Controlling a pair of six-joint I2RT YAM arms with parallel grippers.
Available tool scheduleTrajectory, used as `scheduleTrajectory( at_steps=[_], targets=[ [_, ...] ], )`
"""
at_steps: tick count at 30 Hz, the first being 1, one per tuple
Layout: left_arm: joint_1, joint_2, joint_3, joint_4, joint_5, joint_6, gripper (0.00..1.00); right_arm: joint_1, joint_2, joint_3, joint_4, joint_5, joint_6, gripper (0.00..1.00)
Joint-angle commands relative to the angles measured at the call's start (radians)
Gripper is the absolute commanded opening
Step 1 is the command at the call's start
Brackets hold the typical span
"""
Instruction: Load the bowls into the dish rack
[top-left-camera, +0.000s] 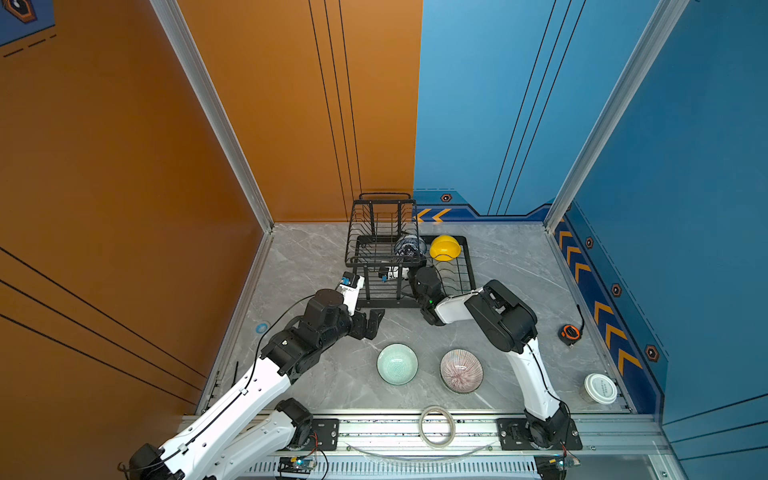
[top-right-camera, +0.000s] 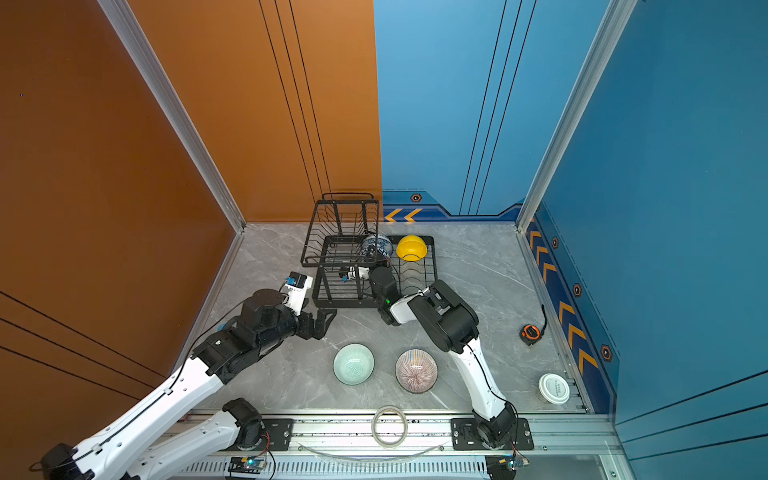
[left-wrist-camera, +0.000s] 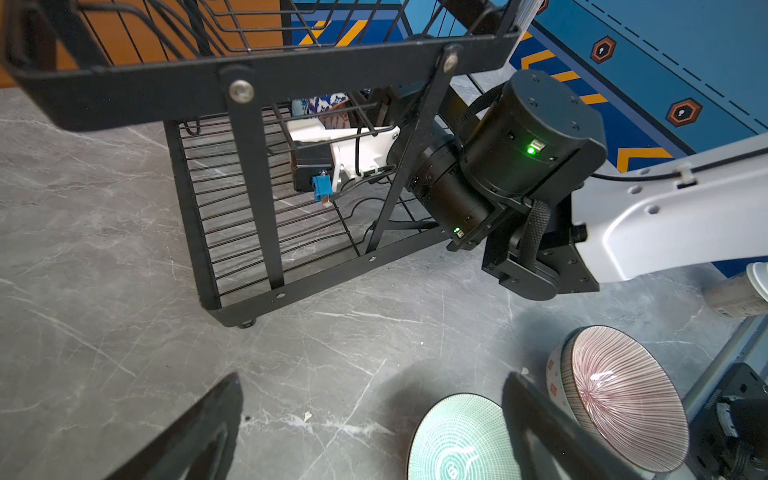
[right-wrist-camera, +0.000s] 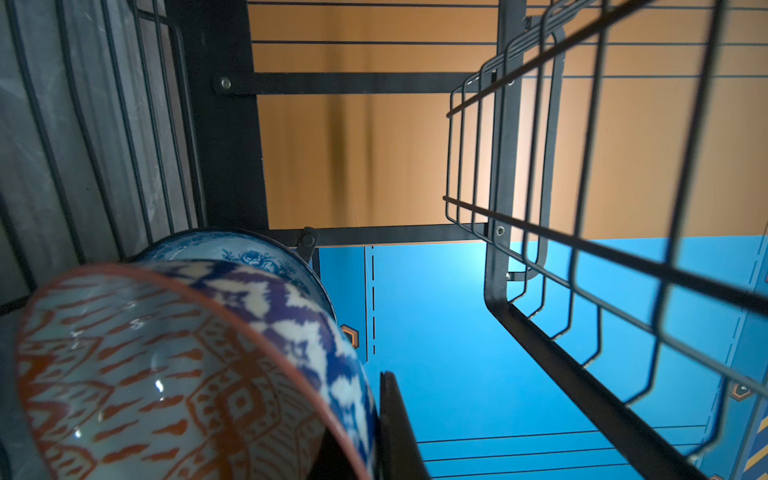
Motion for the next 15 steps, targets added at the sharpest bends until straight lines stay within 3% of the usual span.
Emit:
scheduleTrajectory(
  at_steps=[1,15],
  targets=[
    [0.014,-0.014,-0.014,0.018,0.018,0.003,0.98,-0.013,-0.041,0.007,-0.053,-0.028,0.056,0.0],
    [0.019,-0.017,-0.027,0.023,0.021,0.0,0.98,-0.033,-0.099,-0.007,-0.27,-0.085,0.162,0.0]
  ],
)
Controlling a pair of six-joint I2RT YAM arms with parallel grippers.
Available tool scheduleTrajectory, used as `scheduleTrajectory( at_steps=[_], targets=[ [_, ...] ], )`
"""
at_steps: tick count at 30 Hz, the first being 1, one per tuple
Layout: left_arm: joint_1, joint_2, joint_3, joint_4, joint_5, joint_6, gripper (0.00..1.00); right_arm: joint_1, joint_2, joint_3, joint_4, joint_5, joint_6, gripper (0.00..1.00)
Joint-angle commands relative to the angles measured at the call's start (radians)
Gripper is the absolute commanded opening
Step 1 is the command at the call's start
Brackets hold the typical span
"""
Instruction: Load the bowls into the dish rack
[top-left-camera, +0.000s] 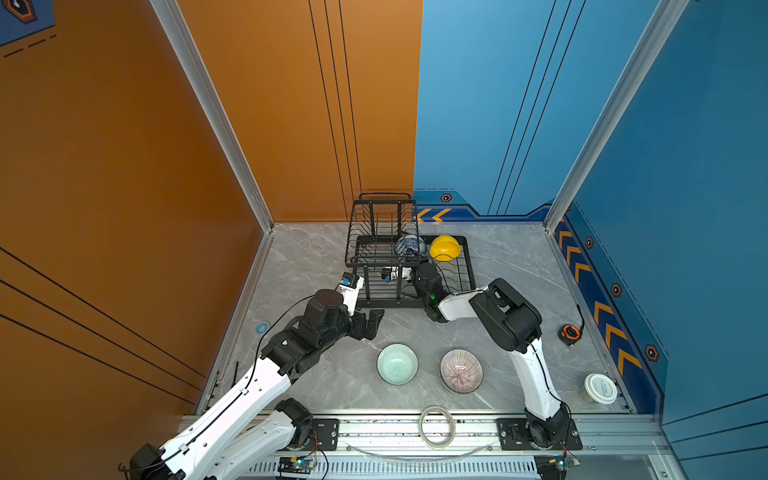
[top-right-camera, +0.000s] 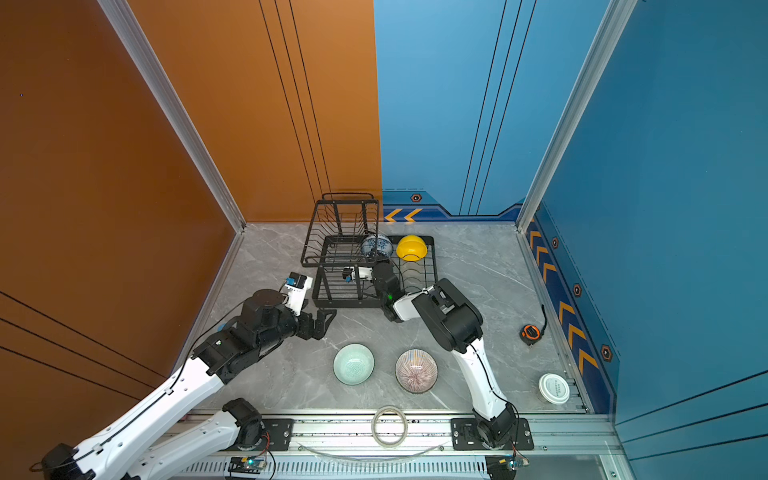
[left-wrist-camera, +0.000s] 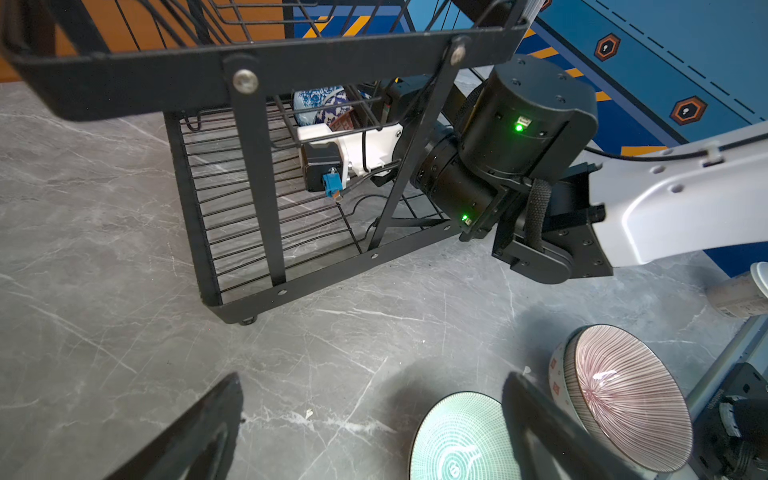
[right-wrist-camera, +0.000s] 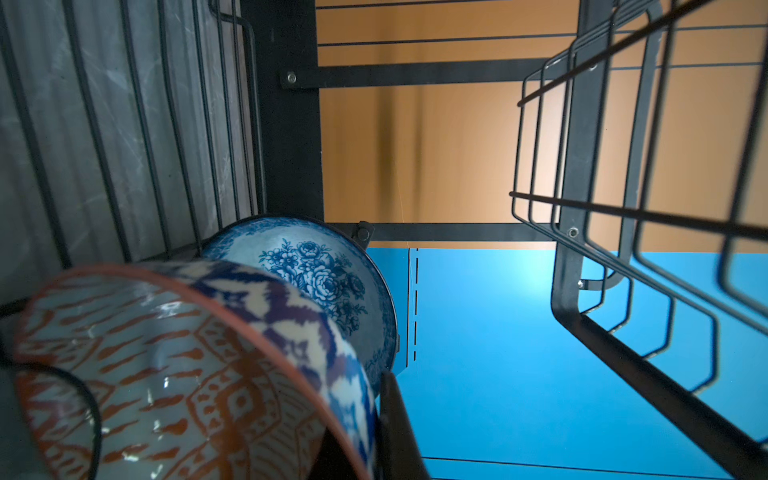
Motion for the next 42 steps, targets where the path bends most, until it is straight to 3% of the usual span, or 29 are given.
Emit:
scheduleTrajectory(
  at_steps=[1,8,15,28,32,40,42],
  targets=[
    [0.015,-0.017,-0.02,0.024,0.019,-0.001,0.98,-0.009,-0.076,-0.004,-0.128,-0.042,0.088,0.0],
    [0.018,-0.022,-0.028,0.028,0.027,-0.004,0.98,-0.011,-0.103,0.023,-0.25,-0.047,0.147,0.0],
    [0.02,-0.027,-0.03,0.028,0.028,-0.005,0.98,-0.008,-0.098,0.037,-0.26,-0.033,0.157,0.0],
    [0.022,-0.025,-0.022,0.026,0.031,-0.005,0.98,0.006,-0.078,0.013,-0.132,0.015,0.095,0.22],
    [0.021,-0.027,-0.018,0.027,0.032,-0.005,0.98,0.011,-0.066,0.003,-0.062,0.03,0.065,0.34],
    [0.02,-0.029,-0.015,0.026,0.036,-0.005,0.98,0.011,-0.081,-0.017,-0.042,0.037,0.06,0.47],
    [0.02,-0.03,-0.014,0.026,0.036,-0.005,0.98,0.011,-0.087,-0.02,-0.042,0.037,0.059,0.55]
  ],
)
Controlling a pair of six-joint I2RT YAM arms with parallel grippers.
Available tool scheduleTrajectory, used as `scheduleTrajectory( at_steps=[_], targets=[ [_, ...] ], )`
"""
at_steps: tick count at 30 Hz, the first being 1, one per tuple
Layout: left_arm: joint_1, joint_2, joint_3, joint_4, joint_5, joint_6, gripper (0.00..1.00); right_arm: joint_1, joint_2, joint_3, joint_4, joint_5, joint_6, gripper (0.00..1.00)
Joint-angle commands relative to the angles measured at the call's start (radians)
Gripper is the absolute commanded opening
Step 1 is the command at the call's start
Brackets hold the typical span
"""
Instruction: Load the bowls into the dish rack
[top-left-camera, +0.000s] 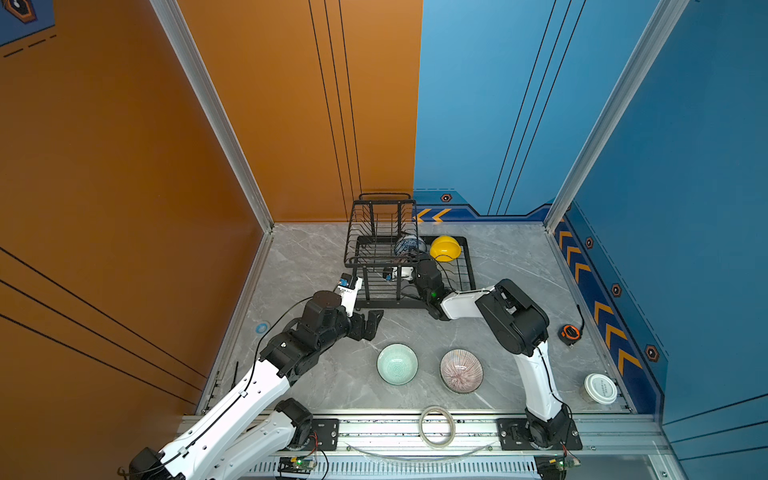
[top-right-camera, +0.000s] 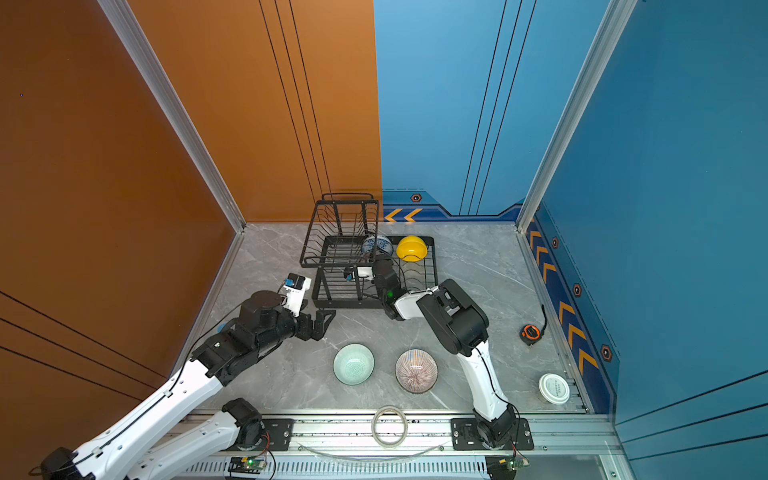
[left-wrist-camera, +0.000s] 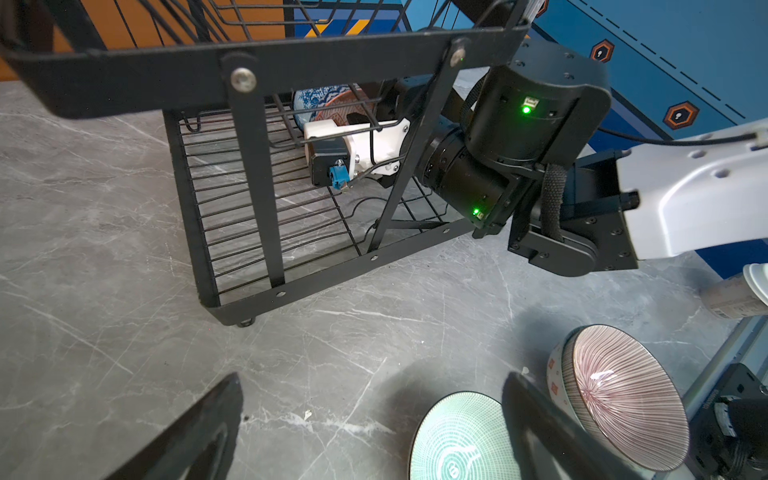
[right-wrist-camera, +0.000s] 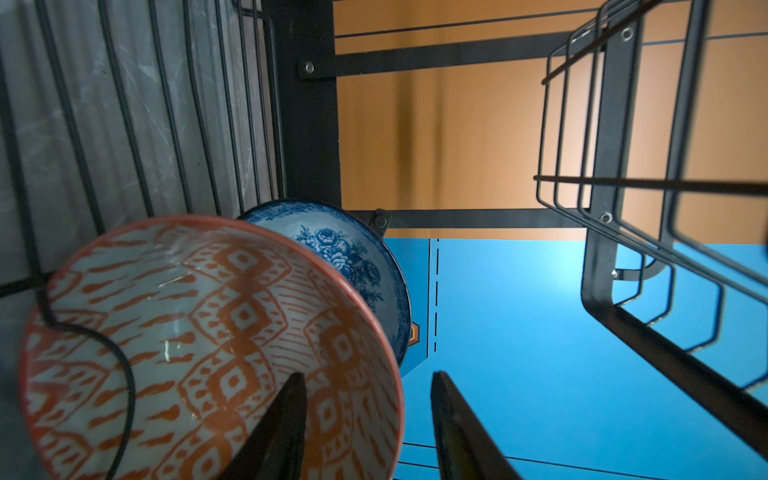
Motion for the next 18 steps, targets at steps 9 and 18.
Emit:
scheduleTrajectory(
  at_steps=[9,18],
  targets=[
    [0.009,-0.036,-0.002,-0.003,0.012,-0.008,0.98,0.006,-0.053,-0.029,0.077,0.021,0.004,0.88],
    [0.009,-0.051,-0.003,-0.015,0.006,-0.01,0.98,0.008,-0.064,-0.054,0.103,0.053,-0.032,0.96]
  ],
)
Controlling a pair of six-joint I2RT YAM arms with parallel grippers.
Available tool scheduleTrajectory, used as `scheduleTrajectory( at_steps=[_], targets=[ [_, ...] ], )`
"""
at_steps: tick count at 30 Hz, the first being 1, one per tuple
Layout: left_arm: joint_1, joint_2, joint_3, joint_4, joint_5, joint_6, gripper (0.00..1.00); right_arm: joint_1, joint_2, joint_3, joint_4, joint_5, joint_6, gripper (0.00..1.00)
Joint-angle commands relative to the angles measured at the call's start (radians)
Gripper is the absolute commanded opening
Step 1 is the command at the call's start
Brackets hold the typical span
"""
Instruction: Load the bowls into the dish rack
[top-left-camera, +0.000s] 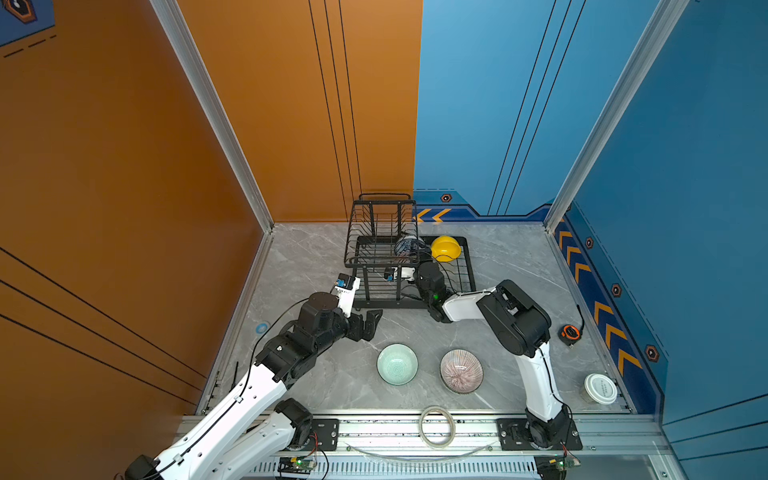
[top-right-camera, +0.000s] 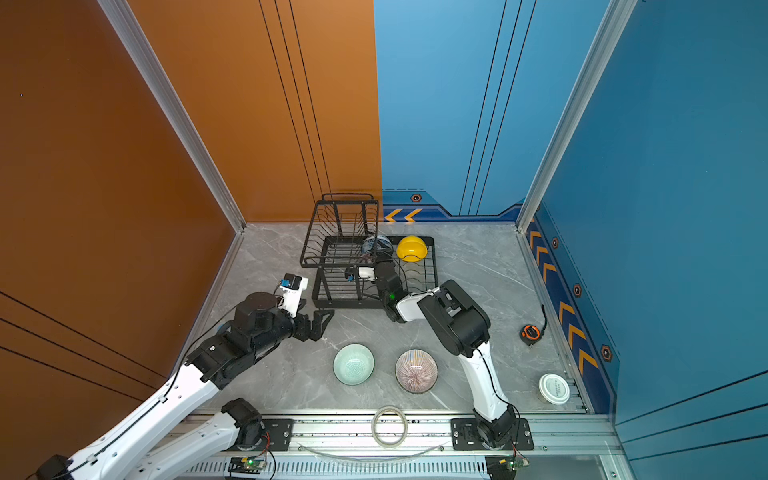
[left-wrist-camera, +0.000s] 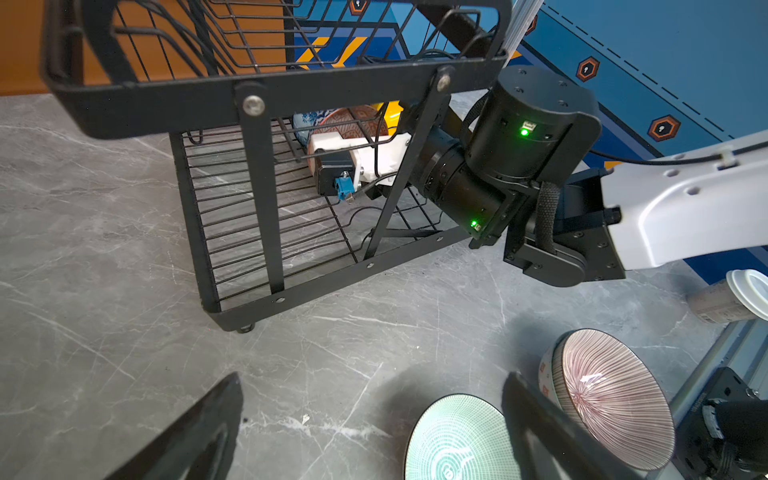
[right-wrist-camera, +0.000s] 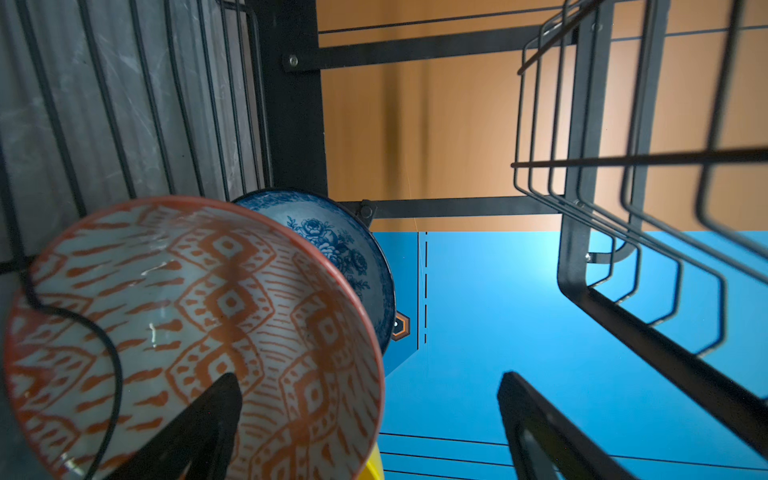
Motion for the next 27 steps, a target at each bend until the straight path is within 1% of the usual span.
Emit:
scheduleTrajectory(
  at_steps=[1,6,10,13,15,18,21,27],
  targets=[
    [0.009,-0.017,-0.004,-0.015,0.006,-0.008,0.98,0.007,-0.045,-0.018,0.051,0.047,-0.021,0.95],
    [0.008,-0.024,-0.004,-0.018,0.005,-0.01,0.98,0.003,-0.054,-0.031,0.063,0.094,-0.057,0.96],
    [0.007,-0.028,-0.002,-0.022,0.004,-0.01,0.98,-0.004,-0.072,-0.056,0.075,0.107,-0.072,0.97],
    [0.007,-0.033,-0.001,-0.027,0.003,-0.009,0.98,-0.008,-0.079,-0.071,0.074,0.115,-0.072,0.98],
    [0.007,-0.036,-0.001,-0.031,0.001,-0.009,0.98,-0.009,-0.117,-0.079,0.072,0.117,-0.07,0.98],
    [0.008,-0.04,-0.001,-0.035,-0.002,-0.01,0.98,-0.011,-0.135,-0.096,0.068,0.129,-0.059,1.0],
    [0.007,-0.041,-0.001,-0.036,-0.003,-0.009,0.98,-0.015,-0.151,-0.122,0.08,0.146,-0.036,1.0],
    [0.007,-0.04,0.007,-0.044,-0.002,-0.007,0.98,-0.022,-0.178,-0.176,0.1,0.167,-0.03,1.0]
  ],
)
